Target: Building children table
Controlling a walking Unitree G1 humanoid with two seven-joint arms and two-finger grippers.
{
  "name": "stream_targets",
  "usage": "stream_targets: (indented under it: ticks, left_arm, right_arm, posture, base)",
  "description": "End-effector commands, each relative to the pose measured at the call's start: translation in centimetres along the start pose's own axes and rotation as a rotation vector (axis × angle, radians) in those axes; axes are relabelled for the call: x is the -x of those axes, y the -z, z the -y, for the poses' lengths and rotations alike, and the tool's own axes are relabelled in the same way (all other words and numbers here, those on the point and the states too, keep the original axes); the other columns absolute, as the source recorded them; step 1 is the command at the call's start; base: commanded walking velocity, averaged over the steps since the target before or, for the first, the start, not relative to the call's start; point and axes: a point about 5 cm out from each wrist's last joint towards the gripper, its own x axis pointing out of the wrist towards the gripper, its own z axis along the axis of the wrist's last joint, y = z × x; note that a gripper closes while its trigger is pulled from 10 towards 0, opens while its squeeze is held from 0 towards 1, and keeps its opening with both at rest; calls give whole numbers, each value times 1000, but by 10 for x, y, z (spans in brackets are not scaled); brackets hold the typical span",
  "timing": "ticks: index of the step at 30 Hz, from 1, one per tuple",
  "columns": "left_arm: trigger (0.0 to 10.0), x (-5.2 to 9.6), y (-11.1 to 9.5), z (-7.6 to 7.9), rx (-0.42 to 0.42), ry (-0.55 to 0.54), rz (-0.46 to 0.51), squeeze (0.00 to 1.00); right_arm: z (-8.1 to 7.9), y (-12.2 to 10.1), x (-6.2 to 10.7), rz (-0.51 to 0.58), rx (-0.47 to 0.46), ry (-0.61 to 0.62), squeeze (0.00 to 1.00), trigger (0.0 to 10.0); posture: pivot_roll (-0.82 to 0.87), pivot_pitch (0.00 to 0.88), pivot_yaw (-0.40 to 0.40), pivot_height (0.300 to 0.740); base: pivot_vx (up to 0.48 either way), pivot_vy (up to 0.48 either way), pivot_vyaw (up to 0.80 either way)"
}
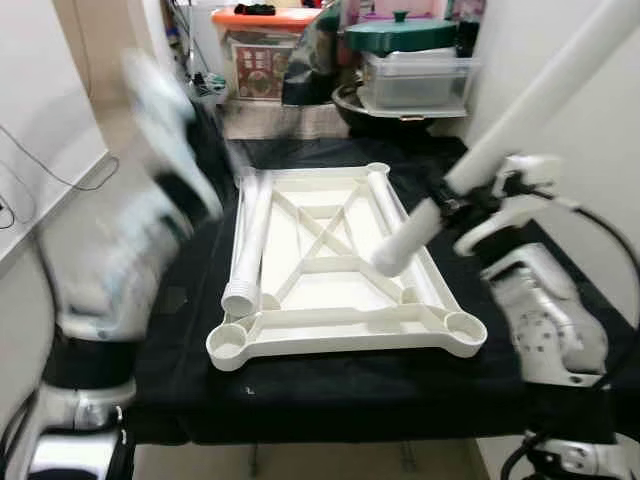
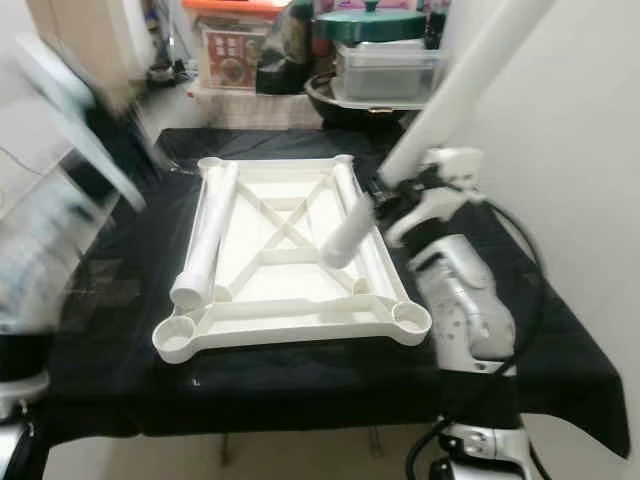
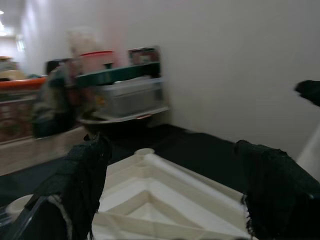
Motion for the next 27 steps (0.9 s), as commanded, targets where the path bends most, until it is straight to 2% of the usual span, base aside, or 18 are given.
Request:
stream_targets:
  ticks: [1,2,3,4,5,7,15,16,19,20,22,24,25,27]
  left_arm:
    - [10000,14,6,-6,-43,-76,-46,0]
    - [10000,23,15,-9,-58,-118,-95,0]
    - [10000,23,15,-9,-58,-118,-95,0]
    - [10000,30,21,-10,-70,-141,-125,0]
    - [10000,36,27,-10,-77,-158,-156,0]
    - [10000,43,36,-9,-86,-179,-189,0]
    - [10000,42,35,-5,-114,-214,-195,0]
    - [10000,41,34,-9,-84,-276,-214,0]
    - [10000,41,33,-10,-51,-308,-229,0]
    - [10000,41,33,-10,-51,-308,-229,0]
    - [10000,44,33,-12,-21,-368,-213,0]
    - [10000,46,33,-13,-16,-397,-210,0]
    - [10000,51,32,-10,-43,-388,-164,0]
    - [10000,58,36,-3,-62,-360,-167,0]
  right_arm:
    - [-2,-7,-3,2,25,-9,0,0]
    - [-1,-7,-3,-10,30,5,0,0]
    - [-1,-7,-3,-10,30,5,0,0]
    - [0,-7,-4,-17,33,14,0,0]
    - [7,-3,-5,-69,60,91,0,10000]
    - [18,4,-6,-149,101,209,0,10000]
    - [21,0,-8,-190,167,274,0,10000]
    - [20,-1,-15,-300,348,374,0,10000]
    - [20,-4,-17,-300,388,417,0,10000]
    - [20,-4,-17,-300,388,417,0,10000]
    - [16,-3,-21,-257,272,381,0,10000]
    - [15,-2,-22,-249,235,377,0,10000]
    - [12,-1,-21,-208,200,350,0,10000]
    - [6,-1,-17,-119,148,312,0,10000]
  posture:
    - [31,0,-34,740]
    - [31,0,-34,740]
    - [31,0,-34,740]
    - [31,0,-34,740]
    - [32,0,-38,740]
    - [31,0,-38,740]
    - [22,0,-35,740]
    - [15,0,-37,740]
    - [15,0,-37,740]
    - [15,0,-37,740]
    - [17,0,-43,740]
    - [17,0,-43,740]
    - [20,0,-45,740]
    - [22,0,-46,740]
  base:
    - [0,0,0]
    - [0,0,0]
    - [0,0,0]
    - [0,0,0]
    - [0,0,0]
    - [0,0,0]
    - [0,0,0]
    - [0,0,0]
    - [0,0,0]
    - [0,0,0]
    - [0,0,0]
    - [0,0,0]
    - [0,0,0]
    - [270,0,0]
